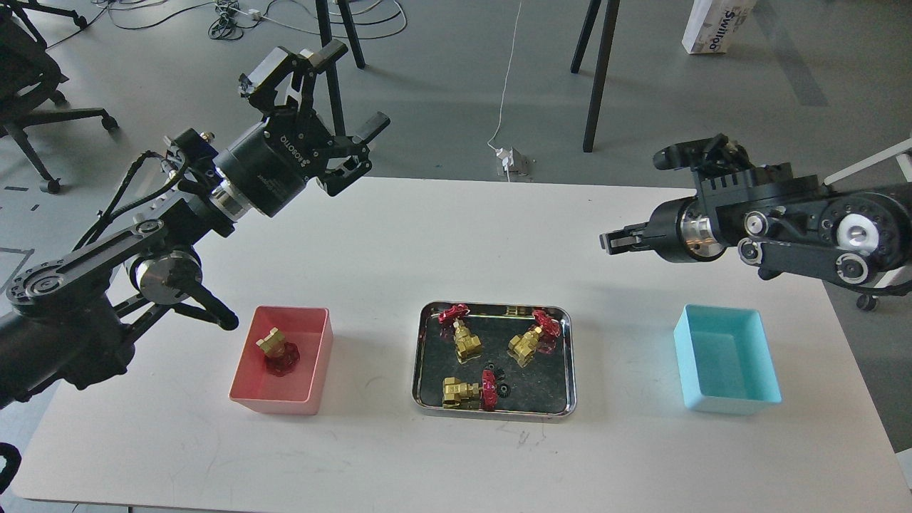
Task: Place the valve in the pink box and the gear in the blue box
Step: 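Lift the gear and carry it over the light blue box, then release the gear into the blue box and hold the right gripper above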
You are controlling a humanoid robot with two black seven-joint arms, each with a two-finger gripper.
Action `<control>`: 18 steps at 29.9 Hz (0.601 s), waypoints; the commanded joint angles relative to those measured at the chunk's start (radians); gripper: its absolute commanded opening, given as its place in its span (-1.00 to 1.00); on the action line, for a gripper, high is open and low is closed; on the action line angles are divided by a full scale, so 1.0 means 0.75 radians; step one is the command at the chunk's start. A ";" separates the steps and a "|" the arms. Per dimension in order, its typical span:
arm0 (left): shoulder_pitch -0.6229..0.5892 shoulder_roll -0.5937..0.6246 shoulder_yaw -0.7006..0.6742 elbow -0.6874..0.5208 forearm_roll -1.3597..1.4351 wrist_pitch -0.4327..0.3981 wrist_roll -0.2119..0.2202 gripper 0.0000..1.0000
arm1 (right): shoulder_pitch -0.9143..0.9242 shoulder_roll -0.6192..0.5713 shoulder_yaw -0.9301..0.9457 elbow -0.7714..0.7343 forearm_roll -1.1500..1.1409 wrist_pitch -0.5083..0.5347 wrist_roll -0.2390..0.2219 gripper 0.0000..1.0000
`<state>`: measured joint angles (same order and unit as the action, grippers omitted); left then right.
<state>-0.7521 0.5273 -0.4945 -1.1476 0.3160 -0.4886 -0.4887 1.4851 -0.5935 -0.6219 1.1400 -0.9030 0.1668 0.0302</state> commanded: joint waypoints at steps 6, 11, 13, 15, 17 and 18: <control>0.001 -0.059 0.009 0.002 0.002 0.000 0.000 0.99 | -0.070 -0.552 0.005 0.347 -0.146 -0.008 0.003 -0.76; 0.001 -0.081 0.011 0.000 0.004 0.000 0.000 0.99 | -0.203 -0.581 0.048 0.415 -0.144 -0.018 0.003 -0.76; 0.003 -0.081 0.009 0.004 0.004 0.000 0.000 0.99 | -0.264 -0.571 0.082 0.413 -0.146 -0.018 0.003 -0.76; 0.001 -0.081 0.009 0.010 0.004 0.000 0.000 0.99 | -0.321 -0.567 0.109 0.409 -0.150 -0.018 0.003 -0.74; 0.003 -0.079 0.009 0.013 0.004 0.000 0.000 0.99 | -0.362 -0.557 0.142 0.394 -0.154 -0.018 0.003 -0.67; 0.003 -0.079 0.009 0.013 0.002 0.000 0.000 0.99 | -0.374 -0.555 0.154 0.392 -0.154 -0.018 0.001 -0.58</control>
<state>-0.7510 0.4665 -0.4869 -1.1402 0.3191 -0.4887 -0.4887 1.2435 -1.0171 -0.5371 1.4439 -1.0162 0.1534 0.0321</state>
